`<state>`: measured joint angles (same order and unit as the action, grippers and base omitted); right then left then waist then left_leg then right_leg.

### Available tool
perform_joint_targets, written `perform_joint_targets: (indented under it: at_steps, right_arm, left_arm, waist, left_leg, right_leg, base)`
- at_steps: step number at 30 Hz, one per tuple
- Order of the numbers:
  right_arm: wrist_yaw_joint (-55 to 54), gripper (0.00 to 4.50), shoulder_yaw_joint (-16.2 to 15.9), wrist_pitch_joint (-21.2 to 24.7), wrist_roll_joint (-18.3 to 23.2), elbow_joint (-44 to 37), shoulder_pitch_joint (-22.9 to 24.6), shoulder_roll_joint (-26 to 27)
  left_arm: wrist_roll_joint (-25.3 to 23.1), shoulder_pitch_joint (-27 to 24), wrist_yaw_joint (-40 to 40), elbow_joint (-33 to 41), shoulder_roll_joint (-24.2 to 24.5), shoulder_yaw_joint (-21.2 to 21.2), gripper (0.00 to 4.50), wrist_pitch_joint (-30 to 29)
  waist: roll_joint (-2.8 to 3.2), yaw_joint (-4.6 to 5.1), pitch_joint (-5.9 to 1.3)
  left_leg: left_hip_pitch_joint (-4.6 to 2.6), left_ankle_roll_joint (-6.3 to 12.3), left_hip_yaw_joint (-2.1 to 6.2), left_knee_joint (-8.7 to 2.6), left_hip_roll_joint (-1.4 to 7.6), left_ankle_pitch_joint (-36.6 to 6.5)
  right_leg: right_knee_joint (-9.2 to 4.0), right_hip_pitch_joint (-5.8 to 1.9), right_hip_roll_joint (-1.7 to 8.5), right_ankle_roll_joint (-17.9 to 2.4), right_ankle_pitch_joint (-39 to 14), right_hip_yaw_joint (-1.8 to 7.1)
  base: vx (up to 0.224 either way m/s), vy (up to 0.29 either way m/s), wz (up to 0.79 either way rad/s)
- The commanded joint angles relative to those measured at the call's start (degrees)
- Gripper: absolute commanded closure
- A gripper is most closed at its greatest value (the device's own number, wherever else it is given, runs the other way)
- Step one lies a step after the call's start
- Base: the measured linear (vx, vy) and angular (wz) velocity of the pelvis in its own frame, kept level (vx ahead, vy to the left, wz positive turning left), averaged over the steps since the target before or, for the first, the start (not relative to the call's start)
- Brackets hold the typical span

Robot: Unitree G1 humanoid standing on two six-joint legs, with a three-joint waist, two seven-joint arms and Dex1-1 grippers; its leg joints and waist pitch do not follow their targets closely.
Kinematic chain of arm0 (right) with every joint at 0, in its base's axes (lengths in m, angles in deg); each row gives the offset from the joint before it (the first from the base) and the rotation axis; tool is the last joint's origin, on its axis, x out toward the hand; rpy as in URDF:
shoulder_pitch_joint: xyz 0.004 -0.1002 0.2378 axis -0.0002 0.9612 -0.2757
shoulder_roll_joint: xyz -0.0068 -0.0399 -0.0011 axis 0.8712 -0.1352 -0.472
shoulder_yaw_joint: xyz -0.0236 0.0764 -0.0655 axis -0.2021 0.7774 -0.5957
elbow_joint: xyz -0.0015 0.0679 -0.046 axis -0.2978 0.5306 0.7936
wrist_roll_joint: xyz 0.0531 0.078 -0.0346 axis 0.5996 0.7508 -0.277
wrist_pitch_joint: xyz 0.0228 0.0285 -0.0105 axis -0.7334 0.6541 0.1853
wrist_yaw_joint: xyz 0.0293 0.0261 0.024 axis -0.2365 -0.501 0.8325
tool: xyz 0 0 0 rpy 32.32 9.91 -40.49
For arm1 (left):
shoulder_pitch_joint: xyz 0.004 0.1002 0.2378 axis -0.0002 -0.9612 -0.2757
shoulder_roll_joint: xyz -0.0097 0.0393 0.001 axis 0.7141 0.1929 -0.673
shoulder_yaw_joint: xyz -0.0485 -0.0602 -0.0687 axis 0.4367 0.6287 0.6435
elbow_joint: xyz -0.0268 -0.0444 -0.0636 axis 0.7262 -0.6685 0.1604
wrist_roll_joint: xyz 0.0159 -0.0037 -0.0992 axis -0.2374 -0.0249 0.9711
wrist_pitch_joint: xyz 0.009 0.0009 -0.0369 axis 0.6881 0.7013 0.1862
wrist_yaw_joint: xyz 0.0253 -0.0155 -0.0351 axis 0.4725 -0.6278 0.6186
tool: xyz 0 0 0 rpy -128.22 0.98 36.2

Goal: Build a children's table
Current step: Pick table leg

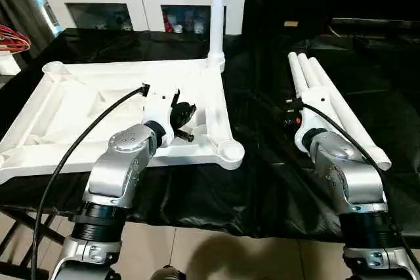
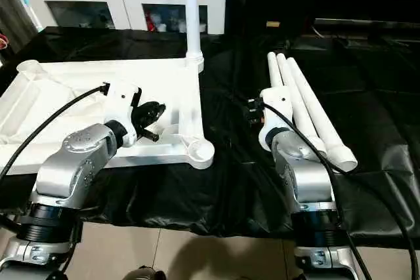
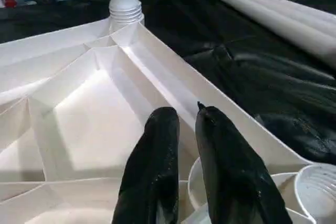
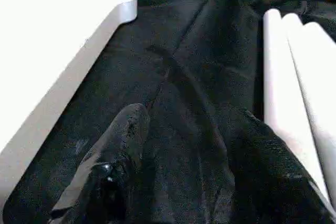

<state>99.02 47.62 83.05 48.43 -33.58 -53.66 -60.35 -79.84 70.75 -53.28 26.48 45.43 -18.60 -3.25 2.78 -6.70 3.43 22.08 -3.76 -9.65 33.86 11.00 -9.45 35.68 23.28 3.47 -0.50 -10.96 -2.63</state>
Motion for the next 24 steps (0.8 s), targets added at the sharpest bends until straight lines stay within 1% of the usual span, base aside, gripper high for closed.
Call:
perform_joint_targets:
  at_steps: [1, 3, 4, 5, 6, 7, 8, 9, 10, 11, 13, 14, 15, 16, 17, 18, 19, 20, 21, 22, 23, 24]
  right_arm:
    - [-0.59, 2.06, 0.11, 0.87, -0.26, -0.03, -0.27, 0.02]
    - [-1.12, 2.06, 1.11, 1.16, 0.05, 0.44, -0.89, -0.08]
    - [-1.16, 1.88, 1.52, 1.32, 0.38, 0.60, -1.15, -0.07]
    - [-1.16, 1.88, 1.52, 1.32, 0.38, 0.60, -1.15, -0.07]
    - [-1.74, 1.71, 2.20, 1.53, 0.42, 1.18, -1.76, -0.26]
    - [-2.14, 1.68, 2.58, 1.65, 0.42, 1.53, -2.12, -0.40]
    - [-2.39, 1.60, 3.29, 2.10, 0.40, 2.99, -3.28, -1.19]
    - [-2.37, 1.60, 3.67, 2.46, 0.44, 3.93, -3.99, -1.69]
    - [-2.22, 1.38, 3.89, 3.16, 0.44, 5.24, -4.87, -2.24]
    - [-2.05, 1.30, 4.05, 3.86, 0.41, 6.69, -5.82, -2.86]
    - [-1.95, 1.20, 4.20, 4.09, 0.48, 7.46, -6.32, -3.11]
    - [-2.12, 1.09, 4.56, 5.23, 0.37, 9.98, -8.04, -3.90]
    - [-2.26, 0.87, 4.64, 5.51, 0.24, 10.76, -8.56, -4.15]
    - [-2.27, 0.87, 4.94, 5.75, 0.40, 11.57, -9.12, -4.34]
    - [-2.25, 0.83, 5.16, 5.83, 0.55, 11.97, -9.40, -4.41]
    - [-2.33, 0.76, 5.24, 7.13, 0.45, 12.90, -10.24, -4.78]
    - [-2.36, 0.65, 5.34, 7.92, 0.52, 13.54, -10.81, -5.02]
    - [-2.44, 0.53, 5.50, 9.31, 0.61, 14.69, -11.84, -5.45]
    - [-1.95, 0.45, 5.78, 10.86, 1.14, 15.62, -12.91, -5.72]
    - [-1.90, 0.45, 5.81, 11.01, 1.19, 15.71, -13.01, -5.74]
    - [-1.20, 0.28, 5.79, 13.97, 1.61, 17.06, -14.55, -6.23]
    - [-1.20, 0.28, 5.79, 13.97, 1.61, 17.06, -14.55, -6.23]
  left_arm:
    - [0.14, -0.53, 0.30, 1.15, 0.12, -0.43, 3.67, -0.98]
    - [0.26, -0.56, 1.61, 1.94, 0.36, -1.50, 3.67, -0.10]
    - [0.55, -0.62, 1.94, 2.18, 0.32, -1.63, 3.67, -0.24]
    - [0.55, -0.62, 1.94, 2.18, 0.32, -1.63, 3.67, -0.24]
    - [0.61, -0.61, 1.68, 2.20, 0.12, -1.56, 3.67, -0.22]
    - [0.66, -0.60, 1.41, 2.21, 0.01, -1.49, 3.67, -0.28]
    - [0.43, -0.34, 0.72, 1.52, -0.13, -1.28, 3.67, -0.23]
    - [0.41, -0.13, 0.17, 1.02, -0.33, -0.97, 3.67, -0.30]
    - [0.00, 0.08, -0.34, 0.47, -0.28, -0.88, 3.67, 0.08]
    - [-0.43, 0.27, -0.77, 0.03, -0.22, -0.86, 3.67, 0.66]
    - [-0.29, 0.34, -0.61, -0.04, -0.24, -0.82, 3.67, 0.58]
    - [0.00, 0.59, -0.55, -0.15, -0.36, -0.52, 3.67, 0.70]
    - [0.09, 0.68, -0.62, -0.21, -0.43, -0.37, 3.67, 0.79]
    - [0.19, 0.73, -0.07, -0.17, -0.22, -0.64, 3.67, 0.61]
    - [0.26, 0.75, 0.36, -0.13, -0.06, -0.88, 3.67, 0.44]
    - [0.67, 0.51, 1.57, 0.53, 0.25, -1.42, 3.67, 0.25]
    - [1.08, 0.28, 2.47, 1.14, 0.46, -1.80, 3.67, 0.19]
    - [1.84, -0.14, 3.99, 2.23, 0.79, -2.43, 3.67, 0.13]
    - [2.79, -0.92, 6.64, 4.15, 1.82, -3.84, 3.67, -0.37]
    - [2.89, -1.00, 6.90, 4.33, 1.92, -3.97, 3.67, -0.41]
    - [4.84, -2.57, 12.44, 7.79, 4.21, -6.80, 3.67, -1.49]
    - [4.84, -2.57, 12.44, 7.79, 4.21, -6.80, 3.67, -1.49]
  waist:
    - [-0.51, -0.28, -4.29]
    - [-0.45, -0.35, -4.32]
    - [-0.49, -0.37, -4.35]
    - [-0.49, -0.35, -4.34]
    - [-0.28, -0.37, -4.34]
    - [-0.45, -0.29, -4.33]
    - [-0.22, -0.32, -4.33]
    - [-0.14, -0.20, -4.38]
    - [-0.23, -0.18, -4.32]
    - [-0.20, -0.13, -4.43]
    - [-0.28, -0.20, -4.43]
    - [-0.37, -0.22, -4.58]
    - [-0.36, -0.14, -4.59]
    - [-0.56, -0.20, -4.56]
    - [-0.47, -0.26, -4.59]
    - [-0.71, -0.27, -4.54]
    - [-0.64, -0.28, -4.57]
    - [-0.69, -0.31, -4.61]
    - [-0.62, -0.34, -4.54]
    - [-0.88, -0.36, -4.55]
    - [-0.73, -0.43, -4.65]
    - [-0.66, -0.36, -4.54]
  left_leg:
    - [-0.58, -0.71, 0.53, -3.48, 1.11, -9.65]
    - [-0.58, -0.81, 0.54, -3.46, 1.06, -9.61]
    - [-0.64, -0.81, 0.54, -3.45, 1.11, -9.54]
    - [-0.63, -0.85, 0.54, -3.47, 1.12, -9.60]
    - [-0.62, -0.94, 0.56, -3.46, 1.10, -9.70]
    - [-0.64, -1.02, 0.49, -3.43, 1.02, -9.69]
    - [-0.69, -1.15, 0.55, -3.44, 1.04, -9.78]
    - [-0.73, -1.37, 0.56, -3.39, 0.98, -10.06]
    - [-0.67, -1.35, 0.49, -3.34, 0.93, -10.10]
    - [-0.71, -1.30, 0.53, -3.28, 0.87, -9.78]
    - [-0.60, -1.25, 0.48, -3.23, 0.88, -9.31]
    - [-0.64, -1.12, 0.51, -3.17, 0.91, -8.64]
    - [-0.58, -1.00, 0.50, -3.11, 0.83, -8.22]
    - [-0.57, -0.86, 0.41, -3.06, 0.86, -8.09]
    - [-0.58, -0.68, 0.42, -3.03, 0.85, -7.84]
    - [-0.56, -0.47, 0.40, -3.05, 0.87, -7.68]
    - [-0.54, -0.40, 0.42, -3.06, 0.87, -7.59]
    - [-0.64, -0.34, 0.40, -3.02, 0.88, -7.41]
    - [-0.65, -0.38, 0.34, -3.01, 0.95, -7.59]
    - [-0.69, -0.37, 0.34, -3.05, 0.99, -7.68]
    - [-0.63, -0.30, 0.49, -3.11, 1.13, -7.10]
    - [-0.70, -0.28, 0.31, -3.07, 1.14, -7.41]
  right_leg:
    - [-4.54, -2.78, 3.70, -6.87, -11.07, 2.24]
    - [-4.52, -2.81, 3.71, -6.98, -10.80, 2.25]
    - [-4.52, -2.77, 3.72, -7.09, -10.51, 2.25]
    - [-4.46, -2.78, 3.70, -7.18, -10.40, 2.25]
    - [-4.44, -2.80, 3.71, -7.26, -10.33, 2.22]
    - [-4.52, -2.82, 3.63, -7.29, -10.29, 2.22]
    - [-4.45, -2.83, 3.61, -7.32, -10.31, 2.19]
    - [-4.43, -2.86, 3.57, -7.44, -10.27, 2.15]
    - [-4.53, -2.92, 3.54, -7.33, -10.21, 2.18]
    - [-4.44, -2.96, 3.45, -7.48, -9.55, 2.14]
    - [-4.40, -3.04, 3.50, -7.53, -8.75, 2.17]
    - [-4.22, -3.12, 3.49, -7.87, -7.68, 2.11]
    - [-4.12, -3.19, 3.49, -8.60, -6.87, 2.05]
    - [-4.22, -3.18, 3.53, -8.67, -6.72, 2.11]
    - [-4.07, -3.20, 3.55, -8.97, -6.47, 2.10]
    - [-4.11, -3.21, 3.57, -9.08, -6.59, 2.09]
    - [-4.02, -3.25, 3.58, -9.16, -6.70, 2.07]
    - [-3.98, -3.20, 3.61, -9.35, -6.99, 2.06]
    - [-4.06, -3.13, 3.62, -9.48, -7.31, 2.11]
    - [-4.03, -3.16, 3.65, -9.52, -7.47, 2.09]
    - [-3.63, -3.19, 3.82, -9.95, -7.26, 2.05]
    - [-3.76, -2.92, 3.64, -10.04, -7.38, 2.12]
  base:
    - [0.000, 0.000, 0.00]
    - [0.000, 0.000, 0.00]
    - [0.000, 0.000, 0.00]
    - [0.000, 0.000, 0.00]
    - [0.000, 0.000, 0.00]
    - [0.000, 0.000, 0.00]
    - [0.000, 0.000, 0.00]
    - [0.000, 0.000, 0.00]
    - [0.000, 0.000, 0.00]
    - [0.000, 0.000, 0.00]
    - [0.000, 0.000, 0.00]
    - [0.000, 0.000, 0.00]
    - [0.000, 0.000, 0.00]
    - [0.000, 0.000, 0.00]
    - [0.000, 0.000, 0.00]
    - [0.000, 0.000, 0.00]
    - [0.000, 0.000, 0.00]
    - [0.000, 0.000, 0.00]
    - [0.000, 0.000, 0.00]
    - [0.000, 0.000, 0.00]
    - [0.000, 0.000, 0.00]
    - [0.000, 0.000, 0.00]
